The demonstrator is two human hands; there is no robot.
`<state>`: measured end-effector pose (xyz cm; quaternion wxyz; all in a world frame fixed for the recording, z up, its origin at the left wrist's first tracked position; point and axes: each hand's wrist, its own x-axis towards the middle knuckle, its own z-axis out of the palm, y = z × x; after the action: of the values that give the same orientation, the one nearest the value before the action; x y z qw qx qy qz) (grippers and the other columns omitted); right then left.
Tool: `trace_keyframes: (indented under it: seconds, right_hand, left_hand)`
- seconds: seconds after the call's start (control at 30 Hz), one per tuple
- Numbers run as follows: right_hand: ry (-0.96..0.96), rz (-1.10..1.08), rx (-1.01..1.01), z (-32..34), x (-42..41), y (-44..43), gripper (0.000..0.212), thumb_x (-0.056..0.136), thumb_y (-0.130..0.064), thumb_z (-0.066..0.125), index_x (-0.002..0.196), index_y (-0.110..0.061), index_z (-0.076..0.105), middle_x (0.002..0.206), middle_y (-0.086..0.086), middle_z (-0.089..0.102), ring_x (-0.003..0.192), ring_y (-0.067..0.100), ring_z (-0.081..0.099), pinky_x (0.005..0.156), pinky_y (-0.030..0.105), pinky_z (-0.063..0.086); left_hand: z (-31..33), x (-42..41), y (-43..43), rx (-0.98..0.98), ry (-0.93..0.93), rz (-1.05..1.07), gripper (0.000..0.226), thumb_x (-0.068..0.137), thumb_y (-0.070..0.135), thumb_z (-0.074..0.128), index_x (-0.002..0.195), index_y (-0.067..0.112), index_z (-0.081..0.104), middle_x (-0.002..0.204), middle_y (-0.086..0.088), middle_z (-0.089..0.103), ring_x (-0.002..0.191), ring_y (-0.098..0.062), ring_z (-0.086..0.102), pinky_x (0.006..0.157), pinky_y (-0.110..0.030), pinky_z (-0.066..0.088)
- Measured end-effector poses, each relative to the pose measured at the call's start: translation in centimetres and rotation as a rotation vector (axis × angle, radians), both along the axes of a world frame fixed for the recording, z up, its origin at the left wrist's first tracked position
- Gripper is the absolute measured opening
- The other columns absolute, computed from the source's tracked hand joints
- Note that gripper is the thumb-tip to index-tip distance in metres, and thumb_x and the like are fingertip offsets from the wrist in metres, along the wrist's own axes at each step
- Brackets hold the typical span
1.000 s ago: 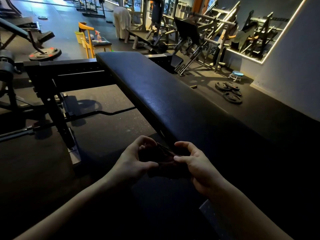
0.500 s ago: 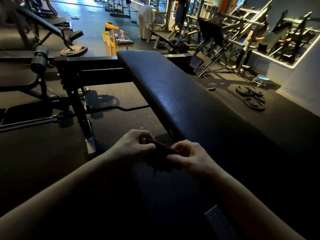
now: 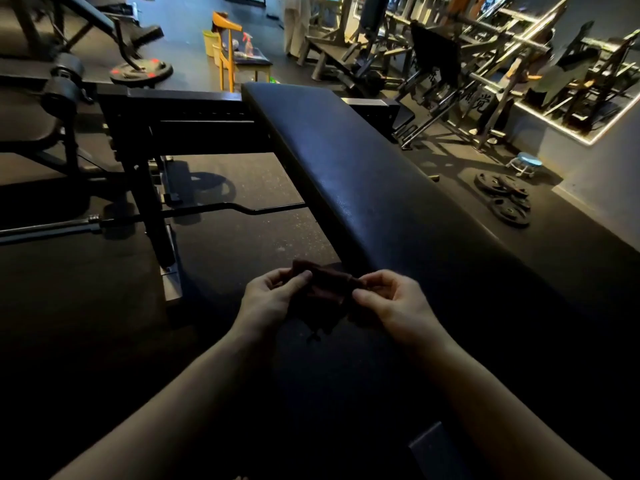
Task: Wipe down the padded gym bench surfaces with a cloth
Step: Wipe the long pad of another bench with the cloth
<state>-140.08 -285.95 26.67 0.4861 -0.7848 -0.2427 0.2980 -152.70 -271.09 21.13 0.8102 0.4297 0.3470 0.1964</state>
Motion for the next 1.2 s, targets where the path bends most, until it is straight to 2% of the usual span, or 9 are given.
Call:
trace_keyframes:
  seconds: [0.13,0.23,0.33,0.43,0.6,0.8,1.0,1.07,1.2]
  right_hand:
    - [-0.653,-0.01,-0.118,-0.5,5.1,3.2,0.019,0.096,-0.021,0.067,0.114,-0.017,0.062,0.097,-0.003,0.068,0.086,0.01,0.069,0.075,0.025,0.058]
    - [-0.995,0.112,-0.245,-1.6,8.9,5.4,0.033,0.096,-0.029,0.06,0.126,-0.015,0.063,0.118,0.0,0.063,0.106,0.017,0.062,0.091,0.037,0.052]
    - [-1.045,0.188,-0.379,-3.5,10.4,6.7,0.046,0.096,-0.036,0.05,0.134,-0.013,0.061,0.136,0.006,0.059,0.124,0.025,0.056,0.104,0.042,0.041]
    - [-1.049,0.126,-0.367,-4.8,10.6,6.8,0.046,0.098,-0.039,0.047,0.132,-0.012,0.063,0.135,0.007,0.062,0.125,0.024,0.056,0.106,0.04,0.042]
    - [-1.063,0.087,-0.365,-5.1,10.5,7.1,0.048,0.097,-0.045,0.046,0.126,-0.011,0.066,0.13,0.006,0.064,0.122,0.023,0.058,0.103,0.043,0.048]
    - [-1.083,0.091,-0.366,-5.3,10.6,7.2,0.049,0.097,-0.046,0.048,0.125,-0.011,0.067,0.131,0.006,0.063,0.122,0.023,0.057,0.103,0.043,0.047]
    - [-1.1,0.077,-0.354,-5.7,10.9,7.2,0.047,0.097,-0.045,0.049,0.127,-0.013,0.065,0.132,0.005,0.063,0.123,0.022,0.057,0.103,0.042,0.047]
    - [-1.104,0.078,-0.355,-5.8,10.9,7.2,0.048,0.097,-0.045,0.048,0.128,-0.013,0.065,0.132,0.005,0.062,0.123,0.022,0.057,0.103,0.043,0.047]
    - [-1.117,0.076,-0.347,-5.9,11.0,7.2,0.049,0.097,-0.046,0.047,0.128,-0.014,0.066,0.133,0.004,0.062,0.124,0.022,0.056,0.105,0.042,0.046]
  left_hand:
    - [-2.3,4.2,5.5,0.22,0.075,-0.089,0.015,0.097,0.012,0.069,0.11,0.012,0.074,0.103,-0.01,0.078,0.092,-0.022,0.077,0.077,-0.033,0.062]
    - [-3.4,7.9,8.3,0.404,0.156,-0.161,0.011,0.098,0.011,0.067,0.095,0.02,0.074,0.091,-0.007,0.078,0.079,-0.015,0.076,0.065,-0.025,0.058]
    - [-4.4,11.4,10.4,0.514,0.249,-0.082,0.012,0.092,0.018,0.076,0.089,0.024,0.066,0.088,0.001,0.071,0.076,-0.01,0.068,0.06,-0.019,0.05]
    - [-5.4,14.1,12.1,0.567,0.242,0.006,0.006,0.09,0.024,0.077,0.091,0.021,0.071,0.088,0.002,0.073,0.083,-0.014,0.069,0.071,-0.026,0.055]
    - [-6.4,15.7,10.0,0.635,0.121,0.177,0.003,0.091,0.019,0.076,0.093,0.018,0.073,0.083,0.003,0.073,0.077,-0.011,0.069,0.067,-0.016,0.05]
    - [-7.2,12.1,2.4,0.651,0.03,0.069,0.015,0.09,0.011,0.075,0.093,0.026,0.072,0.081,0.014,0.072,0.078,0.004,0.068,0.071,-0.008,0.047]
    - [-6.7,16.9,9.8,0.558,0.145,0.264,0.011,0.092,0.014,0.072,0.088,0.023,0.067,0.08,0.003,0.07,0.075,-0.015,0.067,0.074,-0.037,0.059]
    - [-6.9,16.1,7.7,0.55,0.131,0.286,0.016,0.092,0.012,0.071,0.088,0.026,0.065,0.076,0.006,0.068,0.072,-0.012,0.067,0.07,-0.033,0.057]
    - [-7.4,11.7,1.0,0.558,0.025,0.059,0.026,0.09,0.004,0.072,0.087,0.03,0.066,0.073,0.011,0.068,0.067,0.004,0.063,0.066,-0.013,0.048]
